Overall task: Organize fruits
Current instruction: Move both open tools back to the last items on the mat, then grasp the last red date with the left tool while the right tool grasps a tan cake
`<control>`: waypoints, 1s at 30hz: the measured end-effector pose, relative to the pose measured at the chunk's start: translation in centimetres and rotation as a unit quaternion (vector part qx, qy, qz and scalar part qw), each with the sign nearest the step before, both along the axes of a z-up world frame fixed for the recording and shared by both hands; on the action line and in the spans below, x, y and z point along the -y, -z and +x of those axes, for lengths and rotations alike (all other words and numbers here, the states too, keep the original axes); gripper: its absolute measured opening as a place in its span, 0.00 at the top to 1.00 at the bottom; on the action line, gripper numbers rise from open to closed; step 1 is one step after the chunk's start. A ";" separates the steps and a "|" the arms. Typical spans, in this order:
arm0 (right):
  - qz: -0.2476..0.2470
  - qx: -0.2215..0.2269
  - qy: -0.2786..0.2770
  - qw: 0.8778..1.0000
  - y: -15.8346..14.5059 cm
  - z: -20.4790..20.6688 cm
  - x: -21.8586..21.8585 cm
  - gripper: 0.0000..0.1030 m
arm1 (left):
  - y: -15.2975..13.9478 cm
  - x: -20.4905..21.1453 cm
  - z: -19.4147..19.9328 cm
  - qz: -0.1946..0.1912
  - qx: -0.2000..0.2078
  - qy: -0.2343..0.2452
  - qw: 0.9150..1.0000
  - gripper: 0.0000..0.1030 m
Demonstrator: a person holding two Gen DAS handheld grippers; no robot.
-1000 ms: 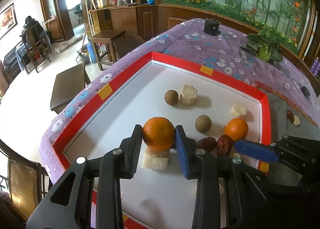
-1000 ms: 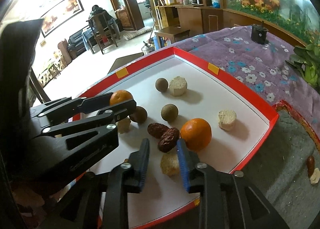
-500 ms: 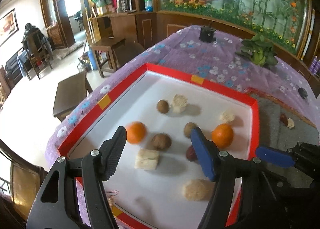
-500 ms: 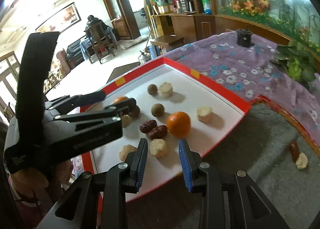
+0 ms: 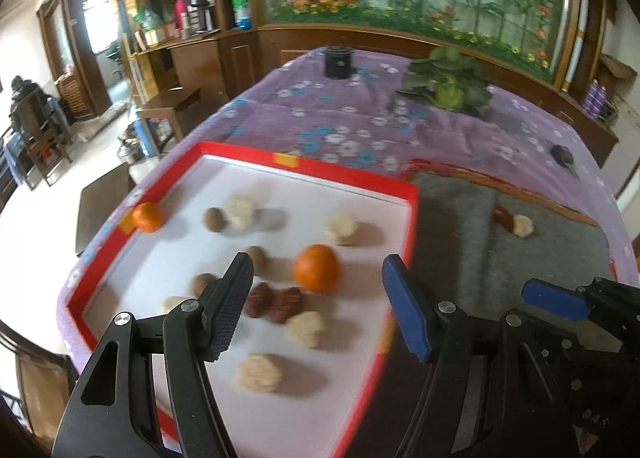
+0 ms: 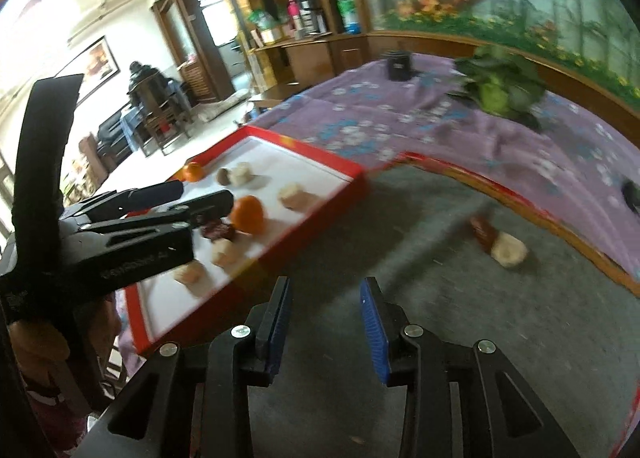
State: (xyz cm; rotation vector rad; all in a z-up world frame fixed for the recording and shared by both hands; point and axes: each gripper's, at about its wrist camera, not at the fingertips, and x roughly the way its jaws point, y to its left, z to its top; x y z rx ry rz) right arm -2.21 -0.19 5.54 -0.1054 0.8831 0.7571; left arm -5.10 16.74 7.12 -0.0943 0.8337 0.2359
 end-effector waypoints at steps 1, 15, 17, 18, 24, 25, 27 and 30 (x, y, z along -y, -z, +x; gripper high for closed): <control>-0.002 0.001 0.005 1.000 0.1 0.0 0.7 0.67 | 0.0 0.6 0.2 -0.001 -0.002 0.006 1.000 0.34; -0.018 0.000 0.086 0.996 2.6 5.6 7.3 0.64 | 0.8 5.3 2.8 -0.026 -0.025 0.055 0.998 0.34; -0.032 0.009 0.071 0.997 2.9 6.9 6.7 0.64 | 1.0 5.4 3.1 -0.025 -0.028 0.057 0.998 0.34; -0.039 0.016 0.065 0.997 2.9 7.3 6.5 0.64 | 1.1 5.4 3.2 -0.025 -0.030 0.057 0.998 0.34; -0.080 0.042 0.018 0.996 3.7 10.0 5.2 0.62 | 1.4 5.5 4.3 -0.040 -0.043 0.066 0.996 0.34; -0.082 0.043 0.013 0.996 3.9 10.4 5.1 0.62 | 1.4 5.6 4.7 -0.044 -0.044 0.067 0.996 0.34; -0.082 0.038 0.003 0.996 4.3 10.9 4.9 0.62 | 1.5 5.8 5.1 -0.049 -0.047 0.068 0.995 0.34; -0.089 0.039 0.007 0.995 4.3 10.7 5.1 0.70 | 1.5 6.4 5.8 -0.057 -0.052 0.074 0.994 0.34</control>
